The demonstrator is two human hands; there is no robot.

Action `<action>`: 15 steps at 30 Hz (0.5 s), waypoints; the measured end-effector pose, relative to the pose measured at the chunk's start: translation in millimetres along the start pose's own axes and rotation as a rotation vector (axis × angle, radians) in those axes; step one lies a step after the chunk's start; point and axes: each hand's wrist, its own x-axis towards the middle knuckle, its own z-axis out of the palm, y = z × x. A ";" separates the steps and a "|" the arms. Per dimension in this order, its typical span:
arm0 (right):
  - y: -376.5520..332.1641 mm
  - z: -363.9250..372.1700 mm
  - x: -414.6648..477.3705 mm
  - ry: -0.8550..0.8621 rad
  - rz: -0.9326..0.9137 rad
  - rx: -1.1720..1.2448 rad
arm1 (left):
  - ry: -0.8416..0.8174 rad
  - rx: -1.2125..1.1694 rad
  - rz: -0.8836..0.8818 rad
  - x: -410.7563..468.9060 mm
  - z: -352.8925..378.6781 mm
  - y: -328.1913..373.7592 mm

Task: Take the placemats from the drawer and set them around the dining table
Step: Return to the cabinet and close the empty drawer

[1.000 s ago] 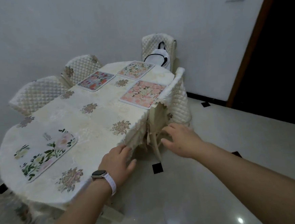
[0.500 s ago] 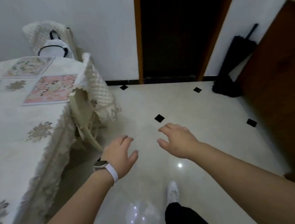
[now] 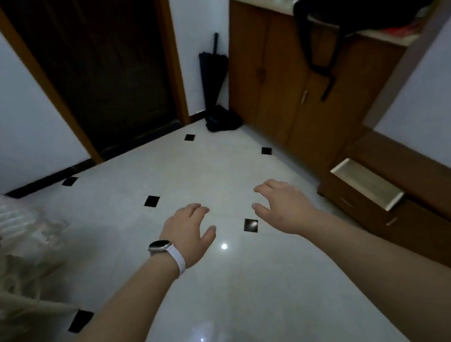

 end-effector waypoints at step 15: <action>300.3 -15.2 -116.5 0.076 0.351 0.111 | -0.157 0.078 0.412 124.2 95.2 305.0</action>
